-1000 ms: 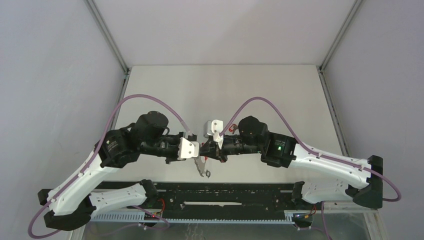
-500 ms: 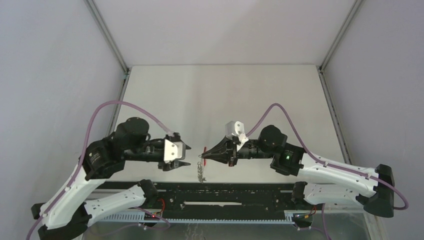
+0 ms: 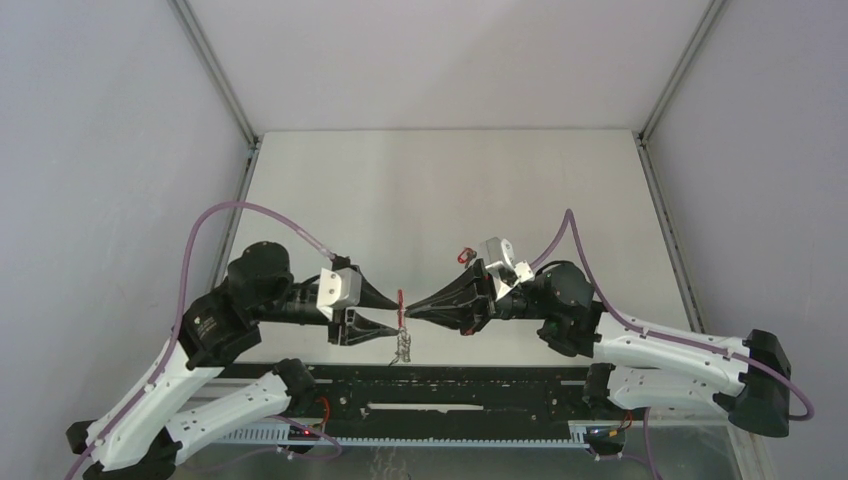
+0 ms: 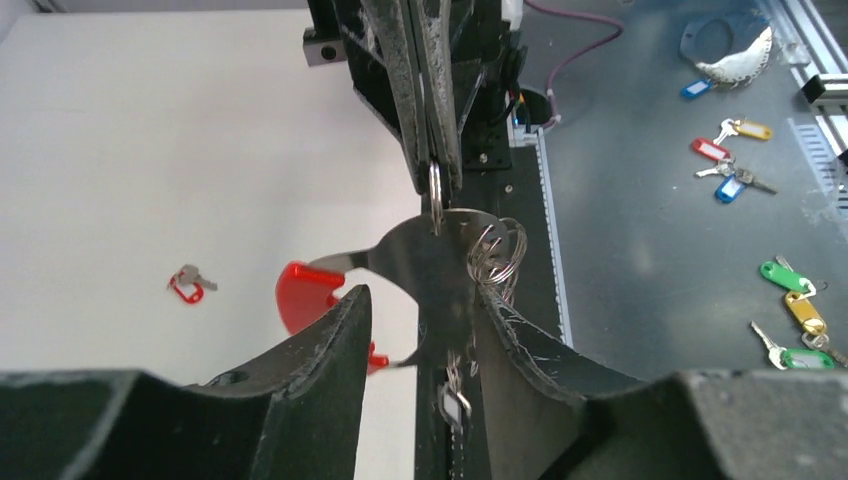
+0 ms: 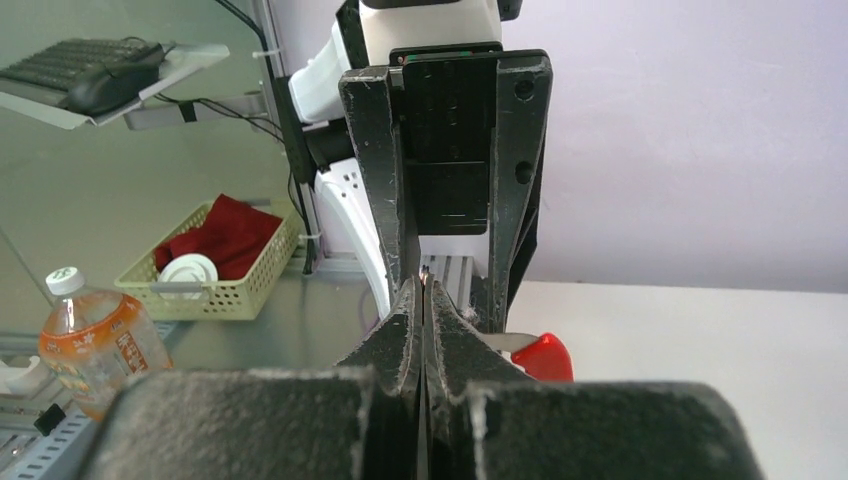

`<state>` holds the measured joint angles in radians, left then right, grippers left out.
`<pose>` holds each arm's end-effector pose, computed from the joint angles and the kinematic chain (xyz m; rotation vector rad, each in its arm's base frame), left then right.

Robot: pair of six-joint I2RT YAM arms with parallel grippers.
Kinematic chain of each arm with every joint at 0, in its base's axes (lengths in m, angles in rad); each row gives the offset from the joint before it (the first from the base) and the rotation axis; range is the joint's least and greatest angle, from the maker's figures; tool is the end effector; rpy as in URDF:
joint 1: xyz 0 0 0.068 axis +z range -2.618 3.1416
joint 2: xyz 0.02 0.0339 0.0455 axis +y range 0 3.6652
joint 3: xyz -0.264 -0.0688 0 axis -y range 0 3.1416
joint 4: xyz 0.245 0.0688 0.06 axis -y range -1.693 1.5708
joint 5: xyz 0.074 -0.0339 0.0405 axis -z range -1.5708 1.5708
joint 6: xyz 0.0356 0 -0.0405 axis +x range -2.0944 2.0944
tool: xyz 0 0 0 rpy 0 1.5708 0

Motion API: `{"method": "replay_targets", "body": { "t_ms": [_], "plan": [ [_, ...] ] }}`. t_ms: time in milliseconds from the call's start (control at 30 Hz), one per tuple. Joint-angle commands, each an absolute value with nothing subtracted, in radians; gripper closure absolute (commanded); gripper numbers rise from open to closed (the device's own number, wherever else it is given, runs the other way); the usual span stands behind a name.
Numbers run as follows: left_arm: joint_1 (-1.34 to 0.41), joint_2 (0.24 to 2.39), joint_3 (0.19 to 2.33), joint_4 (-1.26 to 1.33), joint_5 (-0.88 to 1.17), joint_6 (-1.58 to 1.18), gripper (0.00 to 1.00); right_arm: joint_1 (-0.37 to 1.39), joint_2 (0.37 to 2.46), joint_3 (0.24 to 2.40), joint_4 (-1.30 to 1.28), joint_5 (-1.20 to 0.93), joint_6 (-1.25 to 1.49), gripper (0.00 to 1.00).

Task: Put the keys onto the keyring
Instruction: Adjust the keyring.

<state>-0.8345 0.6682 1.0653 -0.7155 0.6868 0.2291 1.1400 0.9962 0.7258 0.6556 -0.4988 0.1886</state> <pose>0.0584 -0.0981 0.3954 1.3799 1.3814 -1.0528 0.0790 0.2126 0.3670 -1.0186 0.9182 1.4312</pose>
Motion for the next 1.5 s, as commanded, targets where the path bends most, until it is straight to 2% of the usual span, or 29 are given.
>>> {"method": "replay_targets", "body": {
  "t_ms": [0, 433, 533, 733, 867, 900, 967, 1033, 1133, 1300, 1467],
  "plan": [
    [-0.83, 0.656, 1.066, -0.586, 0.747, 0.152, 0.53, 1.146, 1.014, 0.727, 0.799, -0.505, 0.231, 1.0],
    [-0.831, 0.647, 1.059, -0.533, 0.753, 0.127, 0.64, 1.154, 1.048, 0.727, 0.829, -0.514, 0.242, 1.0],
    [-0.829, 0.643, 1.053, -0.54, 0.748, 0.133, 0.72, 1.156, 1.05, 0.727, 0.829, -0.511, 0.24, 1.0],
    [-0.826, 0.636, 1.041, -0.558, 0.698, 0.165, 0.99, 1.165, 1.042, 0.727, 0.791, -0.508, 0.225, 1.0],
    [-0.826, 0.635, 1.042, -0.58, 0.673, 0.19, 1.0, 1.162, 1.002, 0.728, 0.708, -0.501, 0.19, 1.0],
    [-0.826, 0.634, 1.043, -0.591, 0.67, 0.208, 1.0, 1.158, 0.992, 0.729, 0.687, -0.507, 0.182, 0.98],
    [-0.827, 0.639, 1.052, -0.627, 0.667, 0.264, 1.0, 1.136, 0.972, 0.741, 0.615, -0.523, 0.17, 0.8],
    [-0.827, 0.647, 1.064, -0.68, 0.666, 0.34, 1.0, 1.111, 0.958, 0.79, 0.46, -0.554, 0.142, 0.67],
    [-0.831, 0.658, 1.078, -0.759, 0.653, 0.444, 1.0, 1.084, 0.964, 0.897, 0.202, -0.611, 0.044, 0.55],
    [-0.862, 0.68, 1.103, -0.823, 0.626, 0.558, 1.0, 1.083, 1.024, 1.072, -0.109, -0.646, -0.144, 0.47],
    [-0.874, 0.696, 1.13, -0.846, 0.632, 0.601, 1.0, 1.095, 1.105, 1.171, -0.252, -0.672, -0.257, 0.5]
  ]
}}
